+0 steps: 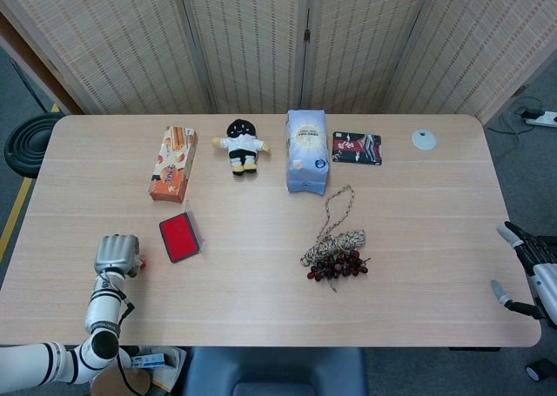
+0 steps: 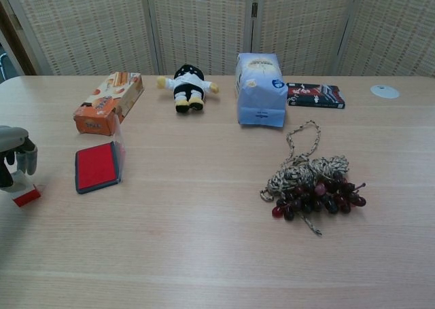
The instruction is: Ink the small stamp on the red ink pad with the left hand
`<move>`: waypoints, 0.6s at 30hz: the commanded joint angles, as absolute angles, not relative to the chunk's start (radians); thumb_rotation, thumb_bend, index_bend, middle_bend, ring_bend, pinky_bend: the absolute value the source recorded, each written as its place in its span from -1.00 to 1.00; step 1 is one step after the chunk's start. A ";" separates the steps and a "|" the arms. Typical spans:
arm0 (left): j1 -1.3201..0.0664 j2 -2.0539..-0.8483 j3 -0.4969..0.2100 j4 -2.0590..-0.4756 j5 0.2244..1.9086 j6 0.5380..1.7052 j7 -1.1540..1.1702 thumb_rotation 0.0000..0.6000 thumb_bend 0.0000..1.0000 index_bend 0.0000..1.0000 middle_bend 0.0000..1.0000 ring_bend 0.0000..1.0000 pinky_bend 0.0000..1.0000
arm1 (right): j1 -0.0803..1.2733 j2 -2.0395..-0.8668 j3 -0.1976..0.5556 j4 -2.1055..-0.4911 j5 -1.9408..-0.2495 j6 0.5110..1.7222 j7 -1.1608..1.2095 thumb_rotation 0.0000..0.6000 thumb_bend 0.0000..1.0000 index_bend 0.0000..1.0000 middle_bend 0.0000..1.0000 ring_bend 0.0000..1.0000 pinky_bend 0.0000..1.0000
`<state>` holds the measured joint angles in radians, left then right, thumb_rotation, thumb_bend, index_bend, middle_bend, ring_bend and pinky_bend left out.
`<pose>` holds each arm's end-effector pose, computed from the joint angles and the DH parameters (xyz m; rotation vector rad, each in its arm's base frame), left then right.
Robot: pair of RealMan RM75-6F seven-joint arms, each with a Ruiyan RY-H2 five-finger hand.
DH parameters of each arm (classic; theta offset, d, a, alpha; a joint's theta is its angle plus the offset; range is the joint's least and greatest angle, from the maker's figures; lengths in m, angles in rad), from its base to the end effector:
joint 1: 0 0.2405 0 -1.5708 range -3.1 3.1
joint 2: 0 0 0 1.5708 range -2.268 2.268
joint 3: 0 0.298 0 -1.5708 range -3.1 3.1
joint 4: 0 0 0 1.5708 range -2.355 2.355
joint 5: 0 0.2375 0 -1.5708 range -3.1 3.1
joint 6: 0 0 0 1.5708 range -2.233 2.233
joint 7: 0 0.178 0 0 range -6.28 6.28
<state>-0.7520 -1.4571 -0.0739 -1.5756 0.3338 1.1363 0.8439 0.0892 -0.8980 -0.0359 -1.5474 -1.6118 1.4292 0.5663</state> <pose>-0.2996 0.3841 -0.0150 -1.5379 -1.0864 -0.2022 -0.3833 -0.2015 0.2153 1.4027 -1.2122 1.0373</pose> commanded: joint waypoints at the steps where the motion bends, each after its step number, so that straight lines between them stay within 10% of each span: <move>1: -0.751 -1.458 -0.073 -1.572 0.337 1.130 0.844 1.00 -0.41 0.15 -0.20 -0.43 -0.39 | 0.089 -0.899 -0.036 -1.549 -1.611 1.428 0.564 1.00 -0.24 -0.96 -1.00 -1.00 -1.00; 18: -0.707 -1.348 -0.068 -1.820 0.479 1.309 0.832 1.00 -0.41 -0.67 -0.71 -0.75 -0.39 | 0.094 -0.901 -0.028 -1.544 -1.590 1.412 0.563 1.00 -0.24 -0.96 -1.00 -1.00 -1.00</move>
